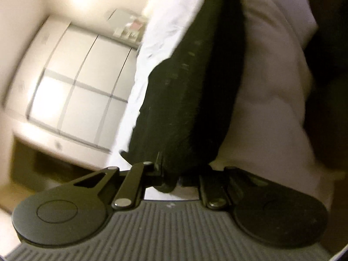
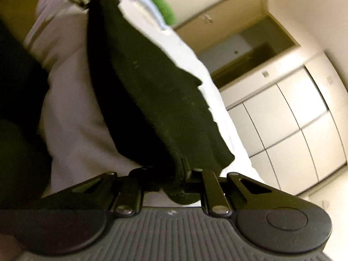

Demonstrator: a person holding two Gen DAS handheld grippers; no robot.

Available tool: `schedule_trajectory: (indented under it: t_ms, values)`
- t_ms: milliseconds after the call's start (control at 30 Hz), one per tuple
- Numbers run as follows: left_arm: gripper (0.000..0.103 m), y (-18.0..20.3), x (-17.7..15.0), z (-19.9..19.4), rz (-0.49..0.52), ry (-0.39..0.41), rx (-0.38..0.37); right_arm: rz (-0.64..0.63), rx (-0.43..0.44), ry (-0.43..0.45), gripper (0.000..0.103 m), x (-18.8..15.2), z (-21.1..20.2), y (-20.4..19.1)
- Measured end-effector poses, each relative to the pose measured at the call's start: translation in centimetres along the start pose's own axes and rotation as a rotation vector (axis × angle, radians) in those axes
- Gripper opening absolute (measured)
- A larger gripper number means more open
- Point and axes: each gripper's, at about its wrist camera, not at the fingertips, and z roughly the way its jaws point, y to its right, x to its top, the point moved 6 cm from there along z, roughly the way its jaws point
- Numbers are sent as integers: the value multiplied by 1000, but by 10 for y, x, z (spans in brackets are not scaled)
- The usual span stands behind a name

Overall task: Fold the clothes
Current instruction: 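Grasp the skirt's long edge with both grippers and lift it up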

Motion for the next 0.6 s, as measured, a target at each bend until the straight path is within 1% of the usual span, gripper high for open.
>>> schedule_trajectory:
  t_ms: [67,133,200,300,400,467,500,567,600]
  values:
    - [9,-21,7,-7,-86,5,-18,40,2,0,12,8,-10,12]
    - [9,-32,12,-16,-118,15,-15,70,4,1,12,15,-20,21]
    - [9,-44,26,-27,-152,22,-15,92,10,14,11,24,-36,24]
    - [9,-39,16,-60,-189,15,-22,100,26,29,11,34,-62,18]
    - [9,-33,15,-82,-203,-14,-61,119,71,17,11,40,-91,8]
    - [10,-30,15,-96,-212,-33,-87,104,126,-11,12,36,-102,-5]
    - [10,-26,13,-95,-200,-44,-100,91,158,-30,12,33,-106,-12]
    - [10,-23,14,-89,-165,-55,-119,40,212,-64,12,27,-102,-19]
    - [10,-27,13,-90,-166,-51,-124,35,238,-69,12,28,-99,-16]
